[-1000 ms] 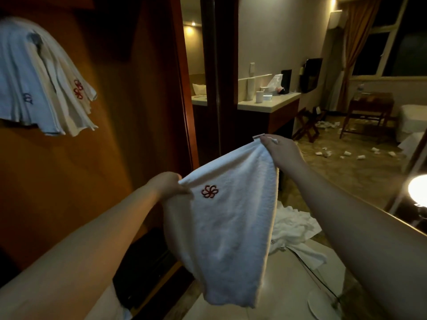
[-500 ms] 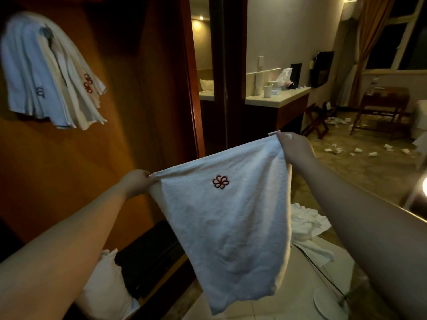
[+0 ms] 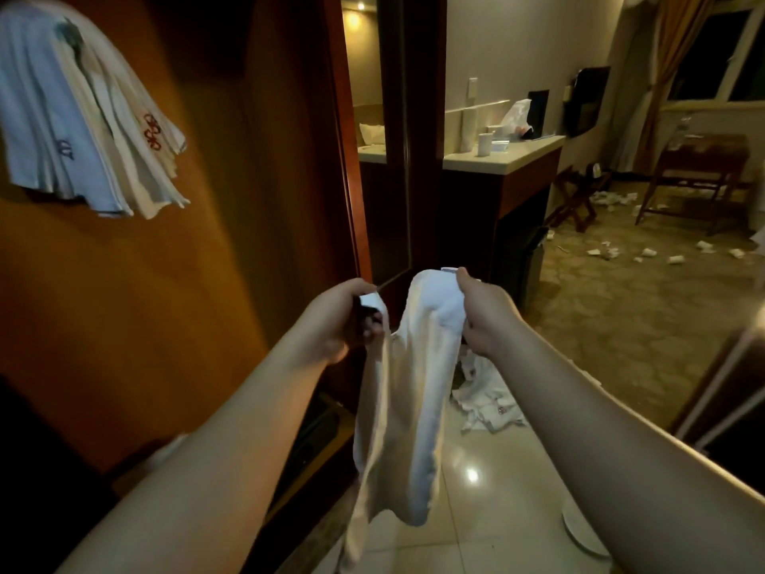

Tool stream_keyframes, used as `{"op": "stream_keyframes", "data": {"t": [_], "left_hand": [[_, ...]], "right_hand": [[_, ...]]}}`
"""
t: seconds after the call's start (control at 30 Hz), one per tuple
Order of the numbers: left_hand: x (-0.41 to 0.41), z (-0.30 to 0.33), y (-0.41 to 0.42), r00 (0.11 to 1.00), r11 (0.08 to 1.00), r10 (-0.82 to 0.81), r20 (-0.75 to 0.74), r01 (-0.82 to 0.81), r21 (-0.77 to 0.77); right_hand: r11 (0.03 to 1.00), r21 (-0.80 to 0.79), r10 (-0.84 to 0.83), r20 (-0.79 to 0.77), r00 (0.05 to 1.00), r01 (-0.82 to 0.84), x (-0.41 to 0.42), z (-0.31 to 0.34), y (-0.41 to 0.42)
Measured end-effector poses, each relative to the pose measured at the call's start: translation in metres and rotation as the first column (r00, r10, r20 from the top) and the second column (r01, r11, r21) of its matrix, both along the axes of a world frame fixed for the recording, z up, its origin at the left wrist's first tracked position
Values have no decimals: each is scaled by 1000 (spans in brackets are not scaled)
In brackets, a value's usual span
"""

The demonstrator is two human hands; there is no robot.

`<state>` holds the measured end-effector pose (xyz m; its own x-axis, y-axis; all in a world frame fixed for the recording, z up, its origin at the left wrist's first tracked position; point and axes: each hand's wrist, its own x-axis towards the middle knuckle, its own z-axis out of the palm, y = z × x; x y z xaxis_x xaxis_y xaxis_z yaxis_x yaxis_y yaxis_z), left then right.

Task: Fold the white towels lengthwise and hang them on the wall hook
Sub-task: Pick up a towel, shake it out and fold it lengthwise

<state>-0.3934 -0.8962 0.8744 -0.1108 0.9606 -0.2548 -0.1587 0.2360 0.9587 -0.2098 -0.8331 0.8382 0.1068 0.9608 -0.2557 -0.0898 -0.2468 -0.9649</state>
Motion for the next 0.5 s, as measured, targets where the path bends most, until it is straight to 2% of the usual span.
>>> {"op": "stream_keyframes", "data": {"t": [0.07, 0.13, 0.2, 0.27, 0.4, 0.5], "left_hand": [[14, -1, -8, 1000, 1000, 10, 5, -10, -6], [26, -1, -17, 1000, 1000, 0, -22, 0, 6], [34, -2, -24, 998, 999, -23, -50, 24, 21], [38, -2, -29, 995, 998, -43, -88, 46, 31], [39, 0, -35, 990, 997, -75, -118, 72, -29], [41, -2, -37, 989, 996, -79, -127, 74, -43]], "right_hand": [[1000, 19, 0, -24, 1000, 0, -14, -4, -16], [992, 118, 40, 71, 997, -48, -23, -6, -33], [950, 247, 134, 227, 965, -190, -26, -7, -50], [879, 301, 289, 282, 915, -371, -27, -12, -62], [824, 301, 446, 174, 878, -479, -19, -23, -65], [745, 322, 588, 96, 803, -584, -12, -24, -64]]}}
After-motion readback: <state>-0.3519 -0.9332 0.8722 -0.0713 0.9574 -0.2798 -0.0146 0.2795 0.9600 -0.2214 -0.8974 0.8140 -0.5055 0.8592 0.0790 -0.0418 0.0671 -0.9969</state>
